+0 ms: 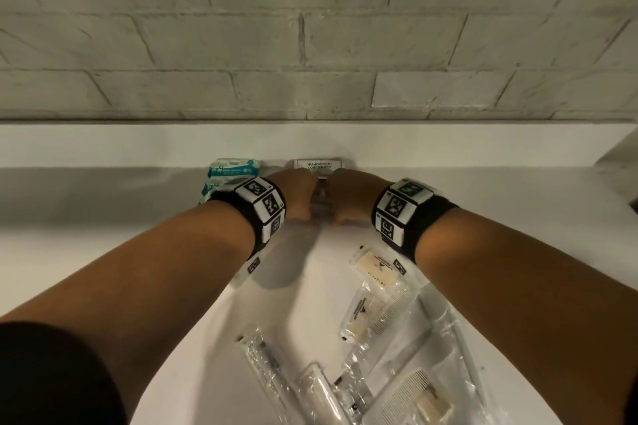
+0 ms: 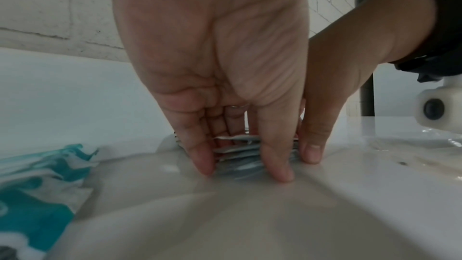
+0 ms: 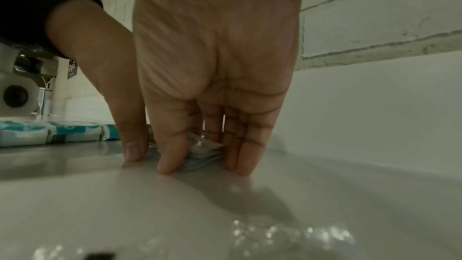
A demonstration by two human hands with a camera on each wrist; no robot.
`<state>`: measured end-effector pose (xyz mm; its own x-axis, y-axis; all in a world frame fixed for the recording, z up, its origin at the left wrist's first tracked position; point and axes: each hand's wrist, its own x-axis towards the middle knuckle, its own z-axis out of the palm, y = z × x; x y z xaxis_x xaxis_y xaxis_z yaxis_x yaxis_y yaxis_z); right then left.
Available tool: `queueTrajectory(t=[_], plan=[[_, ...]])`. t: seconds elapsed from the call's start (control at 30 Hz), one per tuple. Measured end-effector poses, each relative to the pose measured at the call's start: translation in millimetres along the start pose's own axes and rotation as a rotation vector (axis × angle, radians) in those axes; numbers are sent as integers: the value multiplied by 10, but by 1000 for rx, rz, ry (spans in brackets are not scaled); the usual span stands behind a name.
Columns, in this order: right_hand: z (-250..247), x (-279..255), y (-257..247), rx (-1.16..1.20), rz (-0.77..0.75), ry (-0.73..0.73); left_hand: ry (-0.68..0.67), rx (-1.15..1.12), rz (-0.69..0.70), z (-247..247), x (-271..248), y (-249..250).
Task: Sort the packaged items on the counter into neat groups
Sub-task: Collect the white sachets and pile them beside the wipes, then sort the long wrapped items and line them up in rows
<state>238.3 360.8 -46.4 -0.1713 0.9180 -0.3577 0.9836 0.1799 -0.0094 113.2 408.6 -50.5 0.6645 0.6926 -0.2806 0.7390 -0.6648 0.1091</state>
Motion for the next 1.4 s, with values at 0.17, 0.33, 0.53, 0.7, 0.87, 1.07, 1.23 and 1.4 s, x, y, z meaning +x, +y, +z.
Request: queueTrajectory(t=[0.17,0.33,0.53,0.7,0.87,1.07,1.23,1.4], plan=[[40,1,36,95,47,11,1,-29,-12,14,-1,-42],[-15,-267,161,415,107,80,118,-119,-63,-23,-276,-119],[91,-1026,339,326,141,6,41,-77,-115,-153,-831,149],[434,-1339,104,183,269,35,-243,26,30,67,-1052,915],[549,-1343,-32,206,381,34,-259,25,18,277,-1165,1284],[535,-1742,85,258,434,152,-198,-54,-150,295,-1345,1273],[389,-2554,19,463,246,-49,-132,-172,-258,424,-1396,1282],[710,-3089,-278,396,144,-442,-147,-215,-247,450,-1450,1440]])
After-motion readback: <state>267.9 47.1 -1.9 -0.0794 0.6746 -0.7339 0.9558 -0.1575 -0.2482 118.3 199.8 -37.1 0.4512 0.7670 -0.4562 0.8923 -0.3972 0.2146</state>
